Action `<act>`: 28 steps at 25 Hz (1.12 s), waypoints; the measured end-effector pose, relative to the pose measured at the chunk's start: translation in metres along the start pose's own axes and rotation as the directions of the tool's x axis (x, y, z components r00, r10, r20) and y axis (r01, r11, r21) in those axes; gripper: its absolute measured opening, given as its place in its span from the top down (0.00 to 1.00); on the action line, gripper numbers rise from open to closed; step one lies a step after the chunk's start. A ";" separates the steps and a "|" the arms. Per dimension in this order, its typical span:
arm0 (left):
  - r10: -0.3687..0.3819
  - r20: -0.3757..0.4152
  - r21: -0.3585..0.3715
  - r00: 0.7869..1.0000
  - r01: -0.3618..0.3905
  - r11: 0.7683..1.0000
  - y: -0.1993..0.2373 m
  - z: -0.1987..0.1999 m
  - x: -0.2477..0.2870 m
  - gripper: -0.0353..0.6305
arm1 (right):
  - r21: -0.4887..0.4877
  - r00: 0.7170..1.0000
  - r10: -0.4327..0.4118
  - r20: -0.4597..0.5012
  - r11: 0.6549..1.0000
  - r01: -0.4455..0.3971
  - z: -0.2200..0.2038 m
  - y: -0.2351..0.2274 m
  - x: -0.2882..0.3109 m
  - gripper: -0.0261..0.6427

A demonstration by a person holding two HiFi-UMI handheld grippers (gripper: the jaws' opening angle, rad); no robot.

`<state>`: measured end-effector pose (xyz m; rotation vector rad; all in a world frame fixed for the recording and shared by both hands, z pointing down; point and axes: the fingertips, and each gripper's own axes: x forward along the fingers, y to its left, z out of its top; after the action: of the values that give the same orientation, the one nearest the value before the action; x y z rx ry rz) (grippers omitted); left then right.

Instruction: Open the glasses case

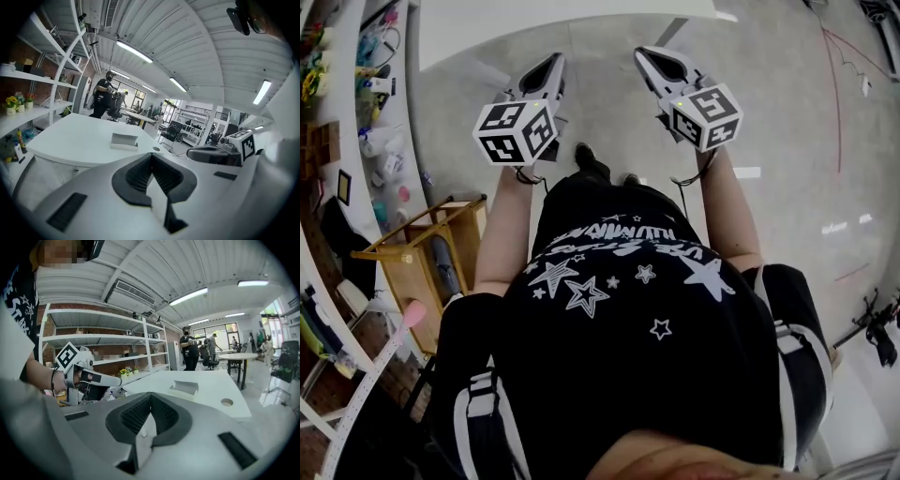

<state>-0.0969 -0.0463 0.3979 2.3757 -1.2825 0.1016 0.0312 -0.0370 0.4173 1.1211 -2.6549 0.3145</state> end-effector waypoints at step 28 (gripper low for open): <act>0.045 0.136 0.040 0.990 -0.050 0.998 -0.158 -0.026 -0.084 0.93 | -0.130 0.995 0.071 0.068 0.990 -0.062 -0.014 0.041 -0.154 0.95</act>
<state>-0.0130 0.1053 0.3456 2.4247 -1.4130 -0.0186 0.1075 0.0988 0.3794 1.0251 -2.7357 0.1161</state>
